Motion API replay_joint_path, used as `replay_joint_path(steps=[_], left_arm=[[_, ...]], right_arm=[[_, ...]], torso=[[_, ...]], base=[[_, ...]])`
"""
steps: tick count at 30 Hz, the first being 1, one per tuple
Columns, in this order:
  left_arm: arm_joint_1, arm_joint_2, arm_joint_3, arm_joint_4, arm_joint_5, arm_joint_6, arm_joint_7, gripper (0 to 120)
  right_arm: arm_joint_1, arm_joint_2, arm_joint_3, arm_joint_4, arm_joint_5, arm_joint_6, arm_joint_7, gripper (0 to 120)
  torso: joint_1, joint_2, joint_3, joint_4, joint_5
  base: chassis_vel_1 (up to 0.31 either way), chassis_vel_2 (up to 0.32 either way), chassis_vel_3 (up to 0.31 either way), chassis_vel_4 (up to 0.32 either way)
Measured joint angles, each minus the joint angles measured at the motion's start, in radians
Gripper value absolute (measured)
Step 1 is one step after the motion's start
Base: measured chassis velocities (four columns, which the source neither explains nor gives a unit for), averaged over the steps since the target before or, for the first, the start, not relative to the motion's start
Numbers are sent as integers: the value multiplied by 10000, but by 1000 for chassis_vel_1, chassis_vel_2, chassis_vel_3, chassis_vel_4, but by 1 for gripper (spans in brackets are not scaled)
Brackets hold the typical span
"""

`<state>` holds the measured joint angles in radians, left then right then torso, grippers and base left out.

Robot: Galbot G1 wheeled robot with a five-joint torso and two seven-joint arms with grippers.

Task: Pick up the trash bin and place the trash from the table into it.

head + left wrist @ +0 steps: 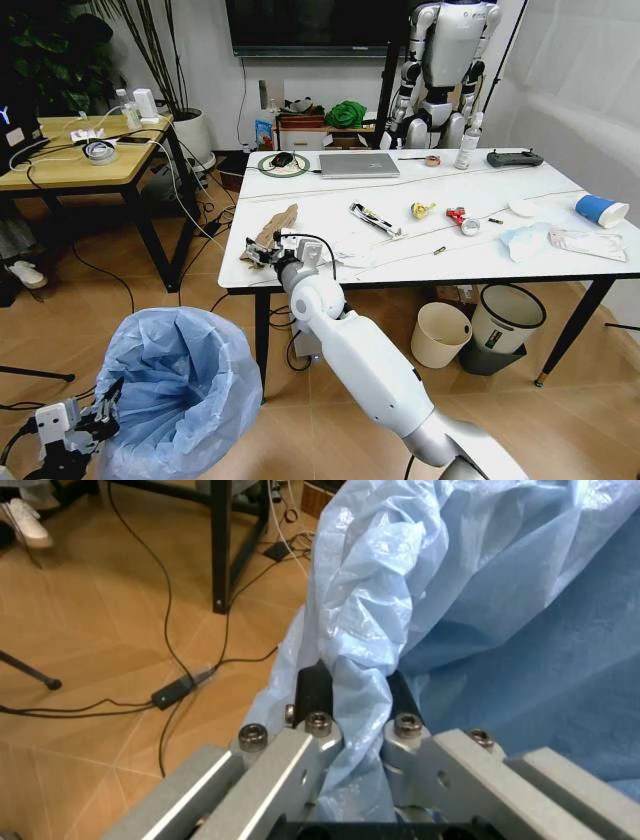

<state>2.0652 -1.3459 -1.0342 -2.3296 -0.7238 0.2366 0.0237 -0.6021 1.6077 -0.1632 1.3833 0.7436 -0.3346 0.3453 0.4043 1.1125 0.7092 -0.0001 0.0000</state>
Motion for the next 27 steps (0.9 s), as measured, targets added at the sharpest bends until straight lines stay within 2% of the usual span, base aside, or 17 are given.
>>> replay_joint_path(steps=[2, 5, 11, 13, 17, 24, 27], left_arm=[[9, 0, -21, -9, 0, 0, 1, 0], [12, 3, -28, -17, 0, 0, 4, 0], [-44, 10, 44, 24, 15, 2, 12, 0], [-57, 14, 64, 32, 16, 9, 15, 0], [-100, 42, 180, 79, 17, 35, 31, 0], [-110, 169, 319, 83, 6, 54, 40, 0], [-79, 288, 475, -1, -45, 102, 27, 0]], right_arm=[[-16, 1, -3, -60, -107, 35, -55, 60], [-24, 3, 9, -71, -130, 55, -95, 53], [-55, 32, 46, -46, -134, 98, -180, 27], [-64, 30, 51, -44, -136, 115, -209, 26], [-56, 21, 77, -6, -139, 183, -330, 5], [28, -9, 197, 161, 0, 227, -360, 0], [29, -354, 312, 556, 462, 258, -351, 0]], torso=[[0, -1, -1, 0, 0], [0, -1, -1, 0, 0], [-1, -2, -2, 0, 0], [-1, -2, -2, 0, 0], [-1, -3, -2, 0, 0], [-1, -4, -2, 1, 1], [-2, -4, -2, 5, 2]], base=[[0, 0, 0, 0], [0, 0, 0, 0], [0, 0, 0, 0], [0, 0, 0, 0], [0, 0, 0, 0], [0, 0, 0, 0], [0, 0, 0, 0]])
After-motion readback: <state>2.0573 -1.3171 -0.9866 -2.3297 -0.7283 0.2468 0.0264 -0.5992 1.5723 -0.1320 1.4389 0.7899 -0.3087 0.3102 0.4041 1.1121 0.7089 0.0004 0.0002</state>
